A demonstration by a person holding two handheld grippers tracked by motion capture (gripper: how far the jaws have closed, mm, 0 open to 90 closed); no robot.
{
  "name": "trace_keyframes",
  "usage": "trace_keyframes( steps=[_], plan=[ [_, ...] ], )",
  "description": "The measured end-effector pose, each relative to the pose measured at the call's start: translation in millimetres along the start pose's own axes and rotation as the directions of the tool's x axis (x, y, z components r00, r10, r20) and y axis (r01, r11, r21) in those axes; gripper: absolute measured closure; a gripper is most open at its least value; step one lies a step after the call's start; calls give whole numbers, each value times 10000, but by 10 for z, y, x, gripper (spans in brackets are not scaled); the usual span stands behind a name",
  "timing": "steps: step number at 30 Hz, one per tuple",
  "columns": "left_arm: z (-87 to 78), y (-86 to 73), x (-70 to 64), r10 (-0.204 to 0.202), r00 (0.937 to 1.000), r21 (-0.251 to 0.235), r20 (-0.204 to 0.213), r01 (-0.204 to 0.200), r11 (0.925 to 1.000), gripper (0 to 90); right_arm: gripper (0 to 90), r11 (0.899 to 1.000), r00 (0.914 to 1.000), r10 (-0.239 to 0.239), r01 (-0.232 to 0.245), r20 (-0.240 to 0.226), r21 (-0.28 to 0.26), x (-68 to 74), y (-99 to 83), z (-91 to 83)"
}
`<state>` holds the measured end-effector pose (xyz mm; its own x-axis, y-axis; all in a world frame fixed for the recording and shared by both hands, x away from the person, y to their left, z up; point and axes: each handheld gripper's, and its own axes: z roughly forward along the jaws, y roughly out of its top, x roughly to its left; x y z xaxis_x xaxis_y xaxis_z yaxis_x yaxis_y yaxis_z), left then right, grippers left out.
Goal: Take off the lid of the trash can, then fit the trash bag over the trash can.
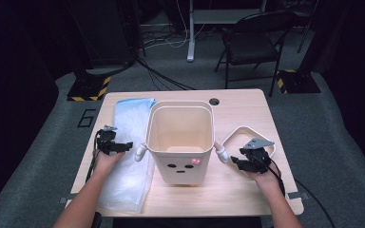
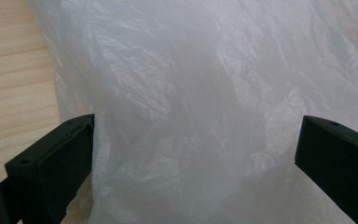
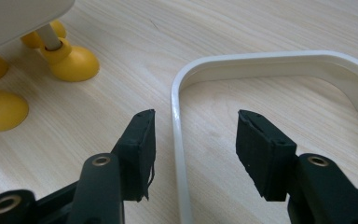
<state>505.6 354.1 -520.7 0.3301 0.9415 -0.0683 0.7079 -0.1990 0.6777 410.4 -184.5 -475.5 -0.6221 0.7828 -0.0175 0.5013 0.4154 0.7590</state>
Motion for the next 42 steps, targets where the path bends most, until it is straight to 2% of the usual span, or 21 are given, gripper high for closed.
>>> trace_keyframes(
  steps=[5, 8, 16, 17, 18, 19, 20, 21, 22, 23, 27, 28, 29, 34, 37, 41, 42],
  plan=[
    [30, -27, -23, 240, 9997, -112, 18, -240, 9997, 0, 469, 10000, 10000, 9, -9, 9, 21, -5, -6, -3],
    [39, -42, -57, 691, 9974, -19, -188, -691, 9976, 0, 470, 10000, 10000, 18, -18, -7, 53, -7, -10, 6],
    [30, -68, -55, 764, 9970, -258, -105, -766, 9967, 3, 471, 9999, 10000, -25, 26, -27, 97, -1, -9, 15],
    [6, -71, -75, 900, 9959, -388, 73, -897, 9952, 70, 472, 10000, 10000, -37, 37, -20, 84, 1, -9, 12],
    [6, -71, -75, 900, 9959, -388, 73, -897, 9952, 122, 472, 10000, 10000, -37, 37, -20, 84, 1, -9, 12],
    [-7, -74, -88, 1034, 9944, -452, 218, -1024, 9937, 122, 472, 10000, 10000, -38, 39, -10, 70, 3, -10, 11],
    [-20, -73, -105, 1126, 9932, -486, 311, -1110, 9926, 180, 472, 10000, 10000, -42, 42, 1, 66, 4, -11, 10],
    [-44, -71, -141, 1421, 9879, -558, 621, -1387, 9888, 327, 476, 10000, 10000, -36, 36, -28, 60, 0, -11, 11],
    [-44, -71, -141, 1421, 9879, -558, 621, -1387, 9888, 399, 476, 10000, 10000, -36, 36, -28, 60, 0, -11, 11],
    [-52, -70, -154, 1520, 9858, -551, 719, -1483, 9874, 399, 476, 10000, 10000, -7, 7, -37, 72, 1, -11, 11],
    [-54, -69, -175, 1858, 9763, -706, 1109, -1787, 9814, 604, 477, 10000, 10000, -71, 71, -39, 39, 2, -9, 13],
    [-53, -70, -180, 1786, 9774, -730, 1127, -1711, 9825, 658, 478, 10000, 10000, -63, 63, -30, 29, 4, -10, 11],
    [-52, -69, -180, 1801, 9768, -753, 1155, -1721, 9822, 658, 478, 10000, 10000, -63, 63, -30, 29, 4, -10, 11],
    [-51, -67, -178, 1684, 9783, -736, 1208, -1604, 9843, 773, 480, 10000, 10000, -70, 70, -34, 49, 1, -9, 15],
    [-48, -68, -185, 1805, 9750, -773, 1297, -1715, 9821, 846, 480, 9999, 9999, -100, 101, -37, 69, 2, -9, 20],
    [-48, -65, -198, 2148, 9676, -798, 1327, -2056, 9754, 878, 480, 9999, 10000, -87, 88, -37, 73, 5, -17, 17],
    [-50, -67, -196, 2133, 9677, -786, 1341, -2042, 9758, 880, 481, 9999, 10000, -81, 81, -35, 71, 3, -20, 13]
  ],
)
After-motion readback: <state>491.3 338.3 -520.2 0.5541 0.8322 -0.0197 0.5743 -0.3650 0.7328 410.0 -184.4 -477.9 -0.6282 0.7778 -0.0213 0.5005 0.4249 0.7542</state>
